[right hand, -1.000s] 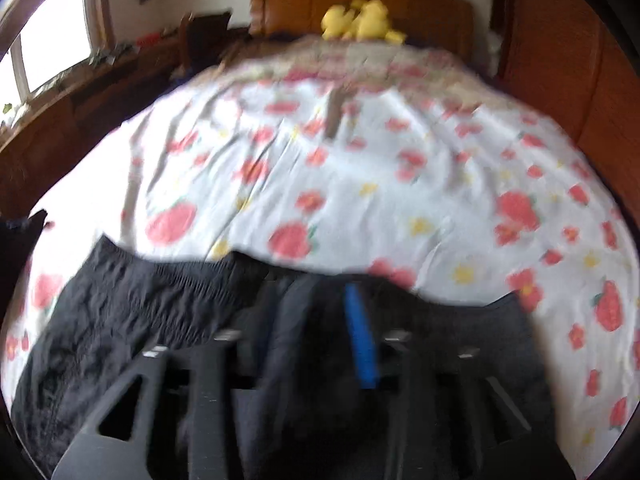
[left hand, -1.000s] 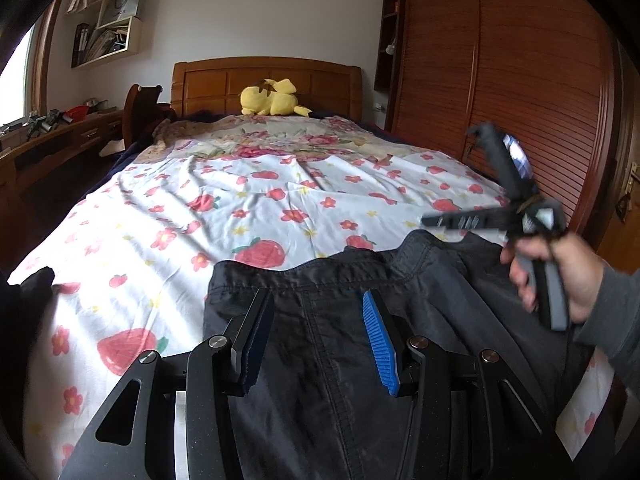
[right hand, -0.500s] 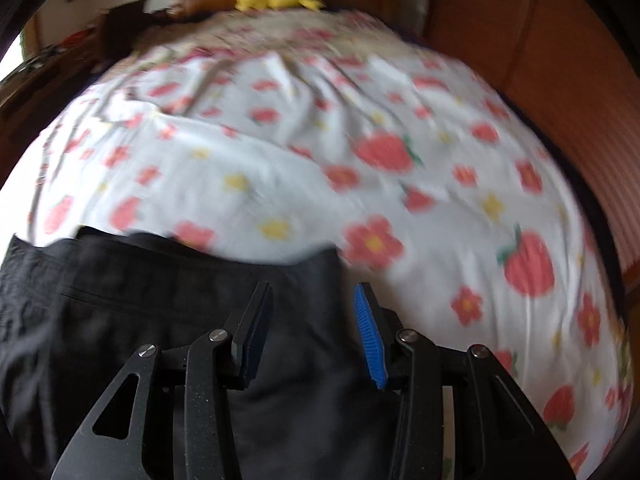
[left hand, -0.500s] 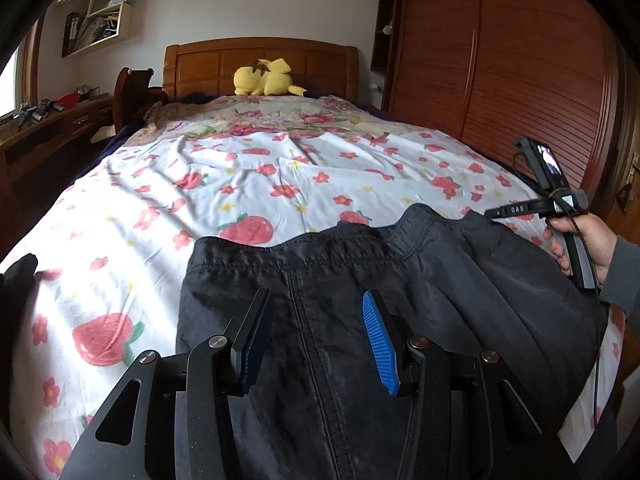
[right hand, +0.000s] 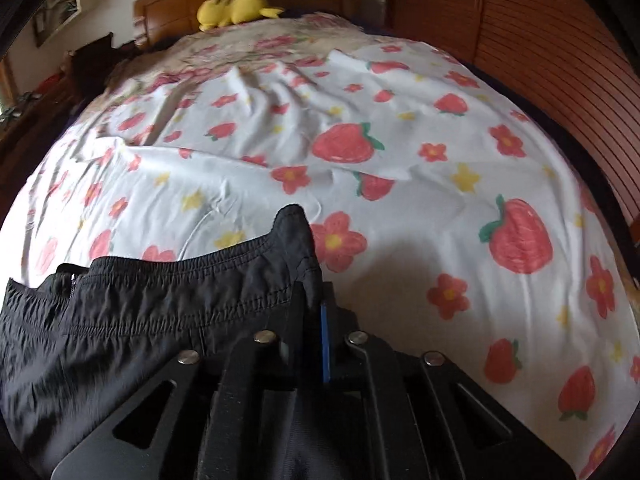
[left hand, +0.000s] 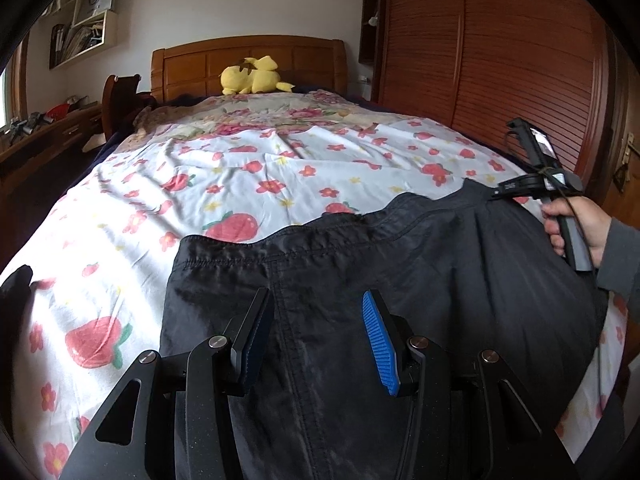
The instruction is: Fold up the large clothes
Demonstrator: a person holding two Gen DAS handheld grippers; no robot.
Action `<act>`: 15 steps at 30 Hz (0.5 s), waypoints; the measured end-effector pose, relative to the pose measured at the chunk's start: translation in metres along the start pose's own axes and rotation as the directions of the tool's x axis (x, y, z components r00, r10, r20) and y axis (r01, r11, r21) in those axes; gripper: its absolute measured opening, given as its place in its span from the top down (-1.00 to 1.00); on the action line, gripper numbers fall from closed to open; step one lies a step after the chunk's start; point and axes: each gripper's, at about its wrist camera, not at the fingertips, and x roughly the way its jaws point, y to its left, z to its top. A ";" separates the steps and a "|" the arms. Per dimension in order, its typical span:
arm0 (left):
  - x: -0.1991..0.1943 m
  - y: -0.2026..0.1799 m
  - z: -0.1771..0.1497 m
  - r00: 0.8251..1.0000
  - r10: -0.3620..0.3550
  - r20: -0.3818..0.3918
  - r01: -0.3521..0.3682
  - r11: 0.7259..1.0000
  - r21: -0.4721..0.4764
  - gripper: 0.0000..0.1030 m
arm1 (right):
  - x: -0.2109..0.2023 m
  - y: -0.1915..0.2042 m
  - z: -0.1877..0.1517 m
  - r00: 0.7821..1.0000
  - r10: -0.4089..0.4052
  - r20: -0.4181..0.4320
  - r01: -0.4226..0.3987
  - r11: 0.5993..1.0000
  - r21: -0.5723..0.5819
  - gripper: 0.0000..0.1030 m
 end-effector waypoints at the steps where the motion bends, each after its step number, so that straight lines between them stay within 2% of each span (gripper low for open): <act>1: -0.002 -0.002 -0.001 1.000 0.001 0.001 -0.001 1.000 0.006 0.07 | -0.004 0.003 -0.001 1.000 -0.011 0.005 0.011 1.000 -0.015 0.80; 2: -0.005 -0.004 -0.001 1.000 0.004 0.003 -0.004 1.000 0.013 0.07 | -0.010 0.005 -0.002 1.000 -0.019 0.018 0.020 0.999 -0.033 0.73; 4: -0.011 -0.008 -0.004 1.000 0.006 0.008 -0.006 1.000 0.023 0.07 | -0.024 0.007 -0.009 0.999 -0.017 0.043 0.020 0.998 -0.059 0.35; 5: -0.016 -0.010 -0.006 1.000 0.006 0.011 -0.006 1.000 0.024 0.07 | -0.031 0.006 -0.015 0.999 0.006 0.046 -0.003 0.998 -0.059 0.24; 8: -0.028 -0.019 -0.012 1.000 -0.005 0.021 0.004 1.000 0.017 0.07 | -0.050 0.010 -0.035 0.999 0.046 0.026 -0.043 0.995 -0.091 0.19; 12: -0.043 -0.035 -0.024 0.999 -0.024 0.028 0.023 0.999 0.037 0.07 | -0.087 0.018 -0.080 0.996 0.076 0.045 -0.066 0.981 -0.184 0.18; 15: -0.056 -0.047 -0.033 0.999 -0.029 0.034 0.027 0.998 0.060 0.07 | -0.107 0.014 -0.109 0.990 0.141 0.026 -0.135 0.976 -0.171 0.18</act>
